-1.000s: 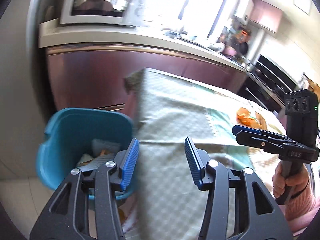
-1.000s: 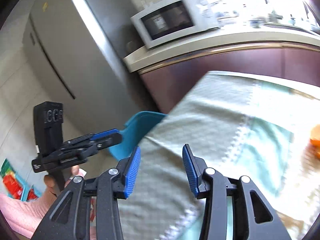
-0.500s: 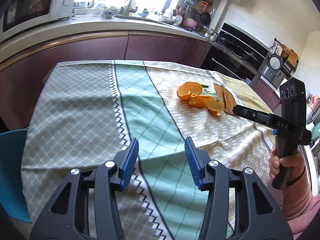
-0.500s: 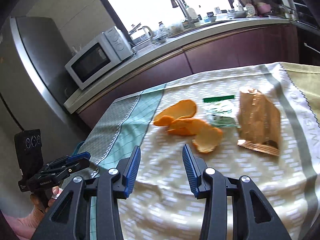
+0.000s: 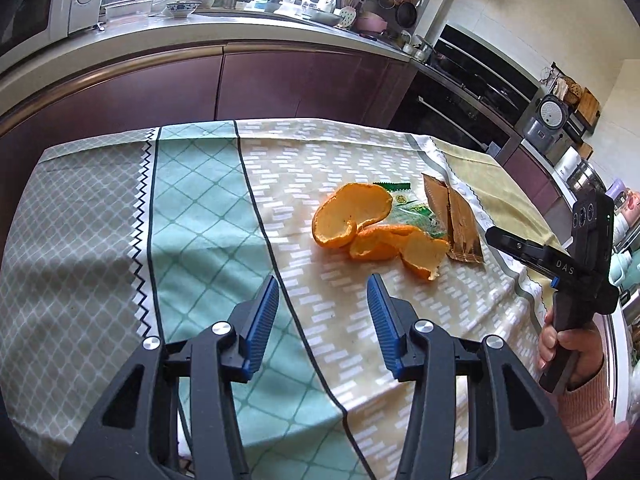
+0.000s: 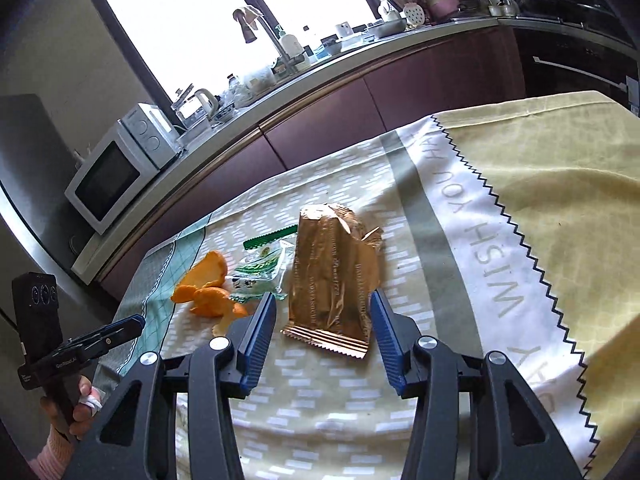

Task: Collect trash
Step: 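Grasp the gold wrapper with the right tool while the left tool grasps an orange peel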

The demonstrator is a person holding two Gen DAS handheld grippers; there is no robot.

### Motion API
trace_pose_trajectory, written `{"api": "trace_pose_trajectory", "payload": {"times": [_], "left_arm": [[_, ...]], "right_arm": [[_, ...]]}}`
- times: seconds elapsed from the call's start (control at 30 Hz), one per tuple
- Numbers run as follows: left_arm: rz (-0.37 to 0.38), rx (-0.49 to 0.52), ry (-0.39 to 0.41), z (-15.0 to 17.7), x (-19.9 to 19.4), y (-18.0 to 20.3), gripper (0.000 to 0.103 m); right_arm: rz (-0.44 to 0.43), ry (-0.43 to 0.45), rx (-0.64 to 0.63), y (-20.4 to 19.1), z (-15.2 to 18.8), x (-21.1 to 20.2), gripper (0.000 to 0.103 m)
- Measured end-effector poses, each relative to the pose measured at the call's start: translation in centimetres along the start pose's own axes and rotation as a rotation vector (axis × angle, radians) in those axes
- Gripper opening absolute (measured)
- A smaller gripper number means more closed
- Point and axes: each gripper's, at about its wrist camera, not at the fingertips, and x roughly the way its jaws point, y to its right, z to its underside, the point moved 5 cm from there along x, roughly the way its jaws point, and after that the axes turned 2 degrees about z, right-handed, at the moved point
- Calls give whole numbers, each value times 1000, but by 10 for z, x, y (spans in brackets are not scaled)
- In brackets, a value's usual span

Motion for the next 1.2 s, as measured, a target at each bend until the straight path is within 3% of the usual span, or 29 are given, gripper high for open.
{"api": "trace_pose_trajectory", "payload": {"times": [0.63, 0.77, 0.93, 1.2], "left_arm": [[-28, 14, -72, -24, 55, 5, 34], [-27, 31, -76, -29, 60, 7, 27], [-26, 44, -75, -31, 62, 9, 27], [-33, 65, -56, -32, 58, 15, 27]], "right_arm": [[-24, -48, 31, 5, -11, 25, 47], [-35, -56, 40, 6, -11, 26, 37], [-54, -64, 52, 8, -11, 28, 24], [-72, -56, 44, 7, -10, 23, 19]]}}
